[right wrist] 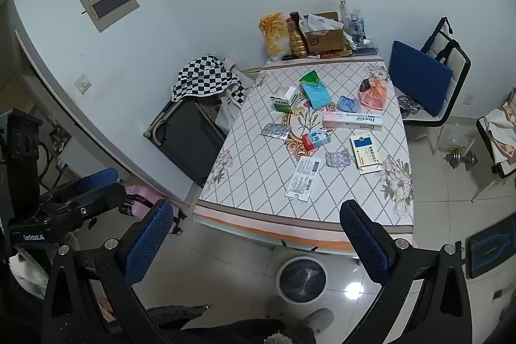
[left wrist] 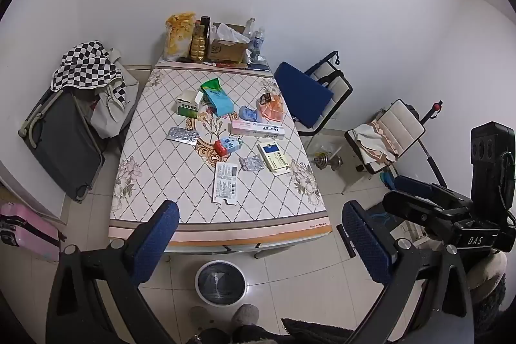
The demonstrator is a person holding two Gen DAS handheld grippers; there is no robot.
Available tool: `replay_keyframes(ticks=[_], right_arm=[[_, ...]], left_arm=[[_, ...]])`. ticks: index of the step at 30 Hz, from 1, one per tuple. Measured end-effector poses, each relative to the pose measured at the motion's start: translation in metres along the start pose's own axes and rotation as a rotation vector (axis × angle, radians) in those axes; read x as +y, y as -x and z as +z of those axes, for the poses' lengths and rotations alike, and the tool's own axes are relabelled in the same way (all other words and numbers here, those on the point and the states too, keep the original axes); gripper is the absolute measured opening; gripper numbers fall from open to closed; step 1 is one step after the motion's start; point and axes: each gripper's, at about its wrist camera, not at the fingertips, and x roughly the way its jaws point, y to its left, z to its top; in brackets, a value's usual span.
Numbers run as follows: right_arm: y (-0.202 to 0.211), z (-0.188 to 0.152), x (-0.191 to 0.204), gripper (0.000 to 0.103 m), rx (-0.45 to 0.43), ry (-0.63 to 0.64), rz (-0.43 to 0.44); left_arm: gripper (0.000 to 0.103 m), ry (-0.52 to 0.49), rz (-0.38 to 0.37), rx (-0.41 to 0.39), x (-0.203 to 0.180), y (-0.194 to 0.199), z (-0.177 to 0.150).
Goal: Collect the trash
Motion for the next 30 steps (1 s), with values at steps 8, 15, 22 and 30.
replay_keyframes(ticks=[8,15,22,30], right_arm=[[-0.002,-0.001,-0.002,0.103,0.004,0.002,0.008],[0.006,0.001,-0.006,0.103,-0.005,0.0,0.005],[0.007,-0.003,0.001,0.103,-0.004,0.011,0.004],[0.006,-0.005,0.004,0.103,0.001,0.018,0.009]], left_arm=[[0.103,-0.012,-0.02,-0.003,-0.003,0.002,-0.004],[0.103,-0.015,-0.01,-0.004,-0.011,0.0,-0.007],[0.103,-0.016,-0.016,0.0,-0.006,0.001,-0.002],[0.103,-0.017,-0.015,-0.003,-0.009,0.0,-0.004]])
